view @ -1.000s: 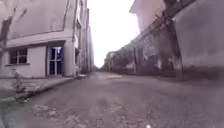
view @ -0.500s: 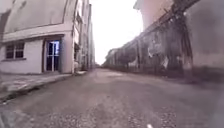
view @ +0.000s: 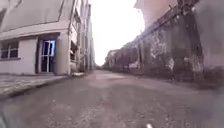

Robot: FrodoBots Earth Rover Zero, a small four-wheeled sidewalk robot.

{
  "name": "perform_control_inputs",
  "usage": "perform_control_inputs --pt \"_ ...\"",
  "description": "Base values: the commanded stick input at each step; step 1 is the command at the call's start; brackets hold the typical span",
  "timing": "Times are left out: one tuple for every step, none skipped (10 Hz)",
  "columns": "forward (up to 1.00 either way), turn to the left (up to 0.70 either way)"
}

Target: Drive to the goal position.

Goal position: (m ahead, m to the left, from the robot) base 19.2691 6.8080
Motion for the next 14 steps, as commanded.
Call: perform_control_inputs --pt "1.0 0.0" --pt "1.0 0.0" --pt "1.0 0.0" --pt "1.0 0.0" --pt "1.0 0.0" --pt "1.0 -0.02" --pt "1.0 -0.05" --pt "1.0 0.0" --pt "1.0 0.0" --pt "1.0 0.0" --pt "1.0 0.0" --pt "1.0 0.0" --pt "1.0 0.0" --pt "1.0 0.0"
